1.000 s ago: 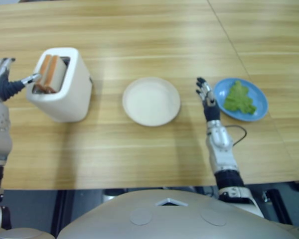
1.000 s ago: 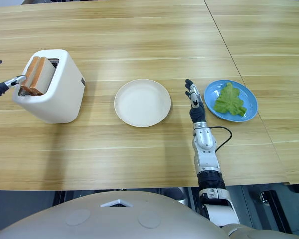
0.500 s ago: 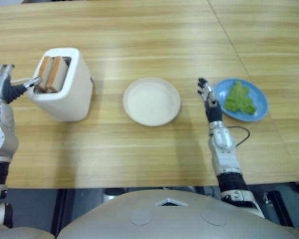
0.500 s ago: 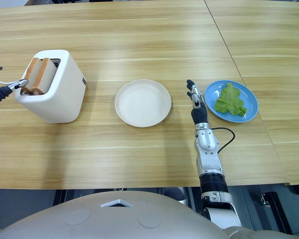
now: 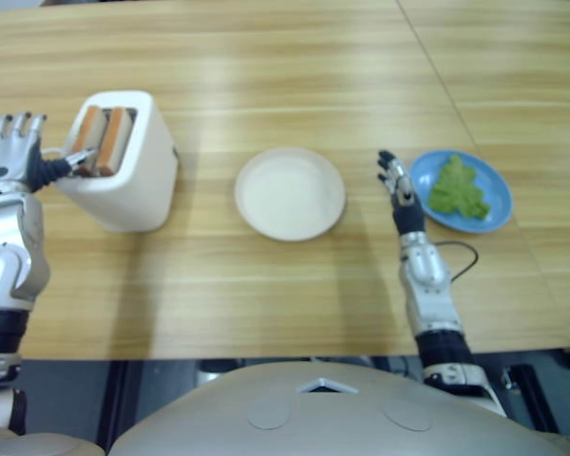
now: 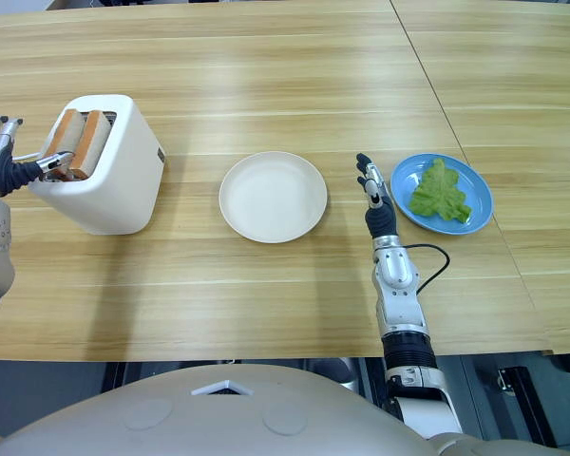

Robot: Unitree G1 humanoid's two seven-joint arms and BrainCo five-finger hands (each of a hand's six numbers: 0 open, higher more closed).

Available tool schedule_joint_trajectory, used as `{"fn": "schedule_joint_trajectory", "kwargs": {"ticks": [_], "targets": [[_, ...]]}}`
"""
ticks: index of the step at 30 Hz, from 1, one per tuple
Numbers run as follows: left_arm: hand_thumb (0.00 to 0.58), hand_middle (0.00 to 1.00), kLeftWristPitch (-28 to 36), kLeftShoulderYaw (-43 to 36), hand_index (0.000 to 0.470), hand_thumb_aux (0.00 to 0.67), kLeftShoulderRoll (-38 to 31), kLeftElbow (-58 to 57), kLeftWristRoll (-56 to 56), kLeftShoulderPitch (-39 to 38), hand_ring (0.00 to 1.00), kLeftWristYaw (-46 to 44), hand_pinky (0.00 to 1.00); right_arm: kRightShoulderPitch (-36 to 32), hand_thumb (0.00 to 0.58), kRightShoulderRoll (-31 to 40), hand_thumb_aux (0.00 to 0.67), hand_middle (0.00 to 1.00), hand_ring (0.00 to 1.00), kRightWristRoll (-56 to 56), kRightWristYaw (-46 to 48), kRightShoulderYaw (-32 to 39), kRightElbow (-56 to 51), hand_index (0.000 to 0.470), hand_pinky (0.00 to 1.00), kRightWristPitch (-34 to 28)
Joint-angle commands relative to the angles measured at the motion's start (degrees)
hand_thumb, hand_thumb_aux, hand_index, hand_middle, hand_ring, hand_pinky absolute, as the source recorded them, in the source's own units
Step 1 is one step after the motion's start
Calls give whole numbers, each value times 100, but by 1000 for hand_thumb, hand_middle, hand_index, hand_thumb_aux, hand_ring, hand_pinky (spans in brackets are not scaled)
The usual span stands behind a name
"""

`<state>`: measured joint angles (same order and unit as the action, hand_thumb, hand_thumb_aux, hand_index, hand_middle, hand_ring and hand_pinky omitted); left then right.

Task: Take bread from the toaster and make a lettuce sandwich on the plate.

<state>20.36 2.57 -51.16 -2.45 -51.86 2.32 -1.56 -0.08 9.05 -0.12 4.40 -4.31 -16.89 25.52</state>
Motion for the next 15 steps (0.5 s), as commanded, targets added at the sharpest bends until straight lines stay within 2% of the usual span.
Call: {"fn": "schedule_joint_trajectory", "kwargs": {"ticks": [1, 12, 13, 14, 15], "targets": [[0, 0, 53, -148, 0, 0, 4, -269, -62, -39, 0, -102, 0, 74, 0, 48, 0, 0, 0, -22, -4, -39, 87, 0, 0, -108], [0, 0, 32, -196, 0, 0, -5, -476, -19, 15, 0, -37, 0, 134, 0, 72, 0, 0, 0, -48, -39, -44, 200, 0, 0, -150], [216, 0, 0, -165, 96, 139, 7, -416, 9, 31, 0, 10, 0, 135, 0, 70, 0, 0, 0, -50, -42, -41, 208, 0, 0, -157], [216, 0, -22, -131, 96, 139, 31, -331, 23, 50, 0, 86, 0, 141, 0, 72, 0, 0, 0, -48, -42, -42, 213, 0, 0, -159], [580, 204, -48, -96, 460, 670, 51, -236, 25, 66, 204, 185, 204, 143, 0, 74, 0, 0, 0, -49, -45, -43, 209, 0, 0, -159]]}}
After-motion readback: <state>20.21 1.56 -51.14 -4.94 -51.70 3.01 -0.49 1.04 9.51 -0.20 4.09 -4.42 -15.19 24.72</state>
